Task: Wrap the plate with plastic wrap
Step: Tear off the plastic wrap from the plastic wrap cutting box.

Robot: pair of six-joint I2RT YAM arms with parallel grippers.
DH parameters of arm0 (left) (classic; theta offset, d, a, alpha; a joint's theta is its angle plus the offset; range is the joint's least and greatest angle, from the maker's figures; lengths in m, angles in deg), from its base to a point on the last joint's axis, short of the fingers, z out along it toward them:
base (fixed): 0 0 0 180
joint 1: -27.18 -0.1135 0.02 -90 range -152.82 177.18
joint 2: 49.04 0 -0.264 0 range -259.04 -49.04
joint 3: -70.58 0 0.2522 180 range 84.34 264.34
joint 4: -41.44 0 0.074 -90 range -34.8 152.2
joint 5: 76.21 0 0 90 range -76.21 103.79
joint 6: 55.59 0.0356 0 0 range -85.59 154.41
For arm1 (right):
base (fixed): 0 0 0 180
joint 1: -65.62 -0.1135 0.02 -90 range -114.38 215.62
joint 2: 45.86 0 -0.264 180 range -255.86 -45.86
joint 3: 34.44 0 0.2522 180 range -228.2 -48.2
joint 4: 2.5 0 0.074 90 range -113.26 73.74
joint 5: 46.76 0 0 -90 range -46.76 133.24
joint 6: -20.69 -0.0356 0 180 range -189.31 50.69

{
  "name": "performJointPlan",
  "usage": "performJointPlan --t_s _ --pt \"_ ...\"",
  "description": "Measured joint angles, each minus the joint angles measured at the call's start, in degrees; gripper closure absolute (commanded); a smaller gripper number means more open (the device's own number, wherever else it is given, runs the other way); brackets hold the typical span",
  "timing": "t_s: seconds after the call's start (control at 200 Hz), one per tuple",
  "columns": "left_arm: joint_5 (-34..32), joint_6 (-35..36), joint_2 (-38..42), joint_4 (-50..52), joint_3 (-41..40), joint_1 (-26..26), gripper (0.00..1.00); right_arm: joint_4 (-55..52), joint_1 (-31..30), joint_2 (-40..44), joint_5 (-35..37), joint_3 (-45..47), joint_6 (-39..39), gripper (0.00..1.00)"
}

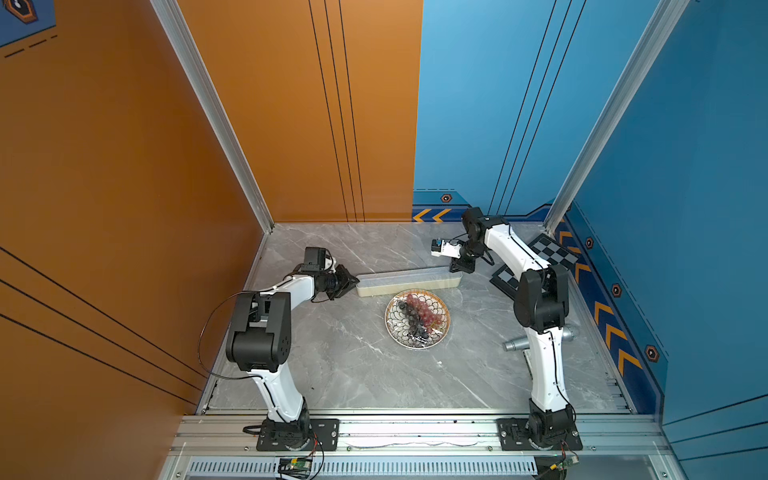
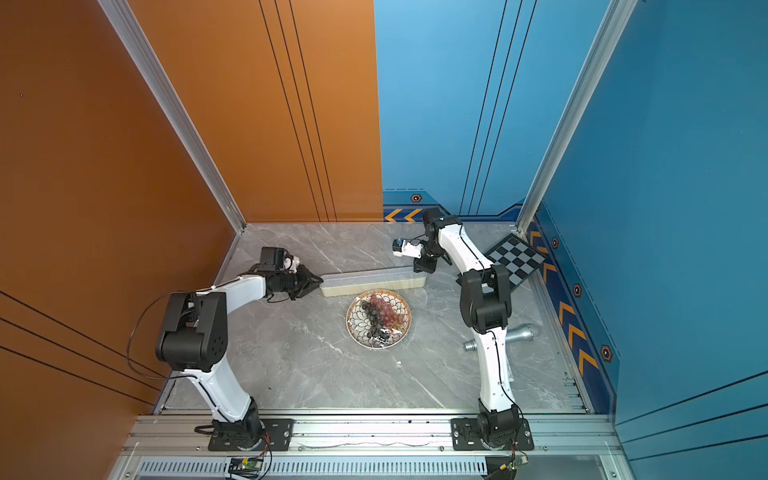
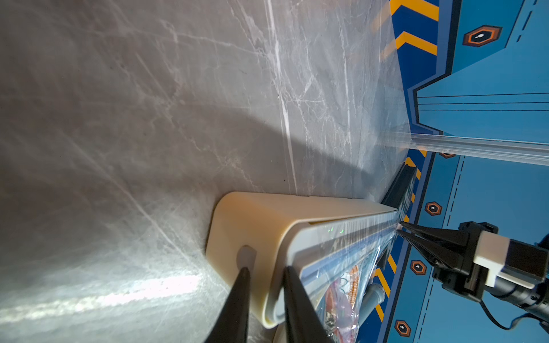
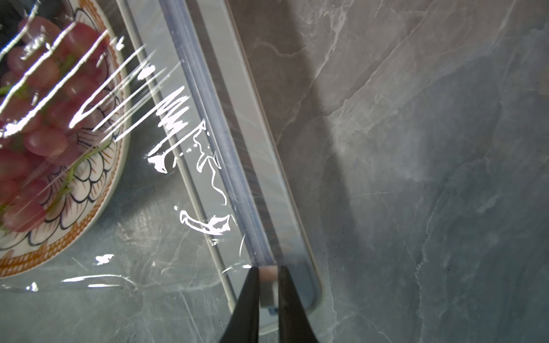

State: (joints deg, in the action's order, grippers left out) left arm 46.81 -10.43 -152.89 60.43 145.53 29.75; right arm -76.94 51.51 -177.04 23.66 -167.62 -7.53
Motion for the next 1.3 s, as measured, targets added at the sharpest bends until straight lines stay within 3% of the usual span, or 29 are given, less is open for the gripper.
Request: performJointPlan --t_s 1.296 --pt "-2.62 0.22 -0.61 -0.81 1.20 1.05 0.83 -1.29 -4.42 -2.58 -0.26 -4.46 -0.13 0.88"
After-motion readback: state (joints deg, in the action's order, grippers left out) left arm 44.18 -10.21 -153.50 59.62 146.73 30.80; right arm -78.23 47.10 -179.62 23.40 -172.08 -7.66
